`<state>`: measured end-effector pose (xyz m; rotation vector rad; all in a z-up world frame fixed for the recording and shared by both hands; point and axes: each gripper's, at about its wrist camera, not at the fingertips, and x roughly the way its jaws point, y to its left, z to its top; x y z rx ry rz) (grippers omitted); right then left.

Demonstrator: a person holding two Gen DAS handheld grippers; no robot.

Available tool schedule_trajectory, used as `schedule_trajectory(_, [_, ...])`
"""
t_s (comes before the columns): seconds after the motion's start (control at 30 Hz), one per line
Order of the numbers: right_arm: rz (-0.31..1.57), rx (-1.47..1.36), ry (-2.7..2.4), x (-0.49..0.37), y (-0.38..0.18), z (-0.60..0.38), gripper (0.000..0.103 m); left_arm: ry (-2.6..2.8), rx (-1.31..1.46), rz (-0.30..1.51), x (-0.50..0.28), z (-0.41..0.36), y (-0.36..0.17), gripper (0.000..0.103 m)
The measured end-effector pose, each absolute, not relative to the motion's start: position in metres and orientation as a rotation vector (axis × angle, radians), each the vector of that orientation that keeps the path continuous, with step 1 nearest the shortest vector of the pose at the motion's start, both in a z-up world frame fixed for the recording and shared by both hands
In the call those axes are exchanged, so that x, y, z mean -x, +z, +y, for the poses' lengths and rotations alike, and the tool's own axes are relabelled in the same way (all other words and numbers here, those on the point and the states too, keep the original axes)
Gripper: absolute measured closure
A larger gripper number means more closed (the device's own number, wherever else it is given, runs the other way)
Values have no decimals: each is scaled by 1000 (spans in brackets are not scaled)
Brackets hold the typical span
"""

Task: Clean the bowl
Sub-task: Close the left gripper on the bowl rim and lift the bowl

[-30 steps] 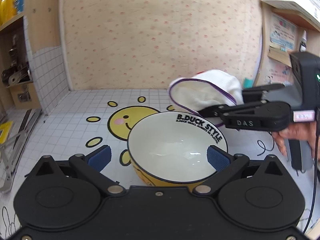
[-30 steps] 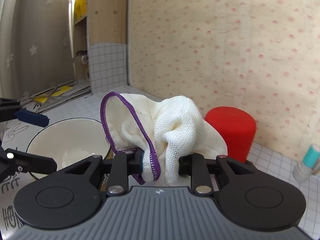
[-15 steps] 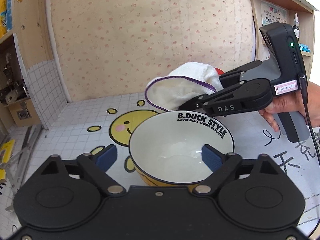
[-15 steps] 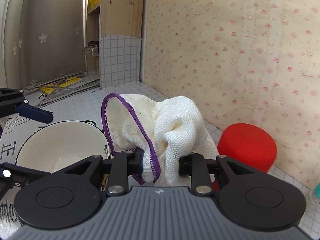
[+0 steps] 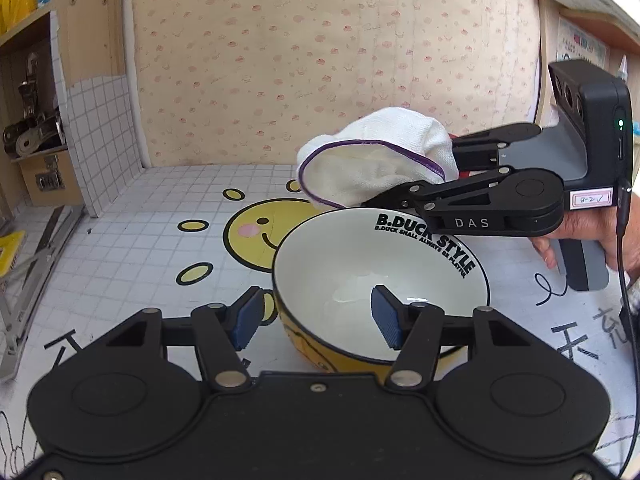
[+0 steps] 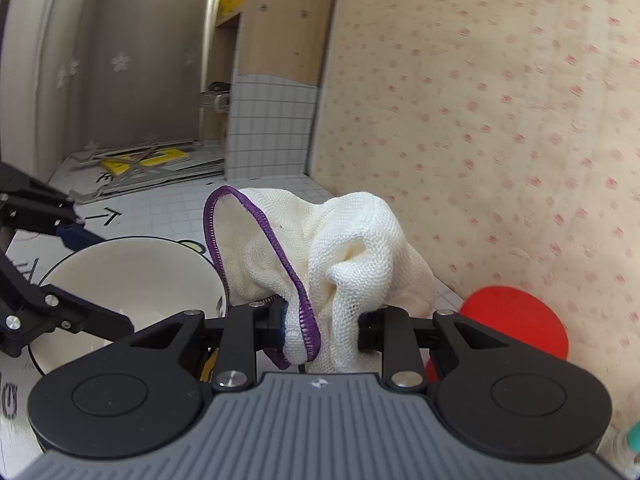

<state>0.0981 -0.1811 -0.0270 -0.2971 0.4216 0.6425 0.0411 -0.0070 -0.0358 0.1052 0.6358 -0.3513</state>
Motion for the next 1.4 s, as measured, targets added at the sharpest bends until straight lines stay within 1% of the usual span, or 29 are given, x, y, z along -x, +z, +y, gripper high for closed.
schedule_trajectory(0.3, [436,300,752,-91,-25,-197,75,-329,-72,682,-48,-13,-37,39])
schedule_trajectory(0.4, [488,327,754,-89,-30,-197,75,-329,-65,675,-47,-12,-38,39])
schedule_trajectory(0.73, [535,346,792,-78,-27,-207,75,-300,-40,663,-50,-16,-39,38])
schedule_trajectory(1.1, [480,315,746,-87,-31,-194,75,-253,24,686,-52,-11,-41,38])
schedule_trajectory(1.27, [510,325,792,-79,-29,-203,75,-235,37,686,-53,-12,-41,38])
schedule_trajectory(1.4, [526,325,819,-72,-25,-210,74,-224,42,680,-54,-14,-43,34])
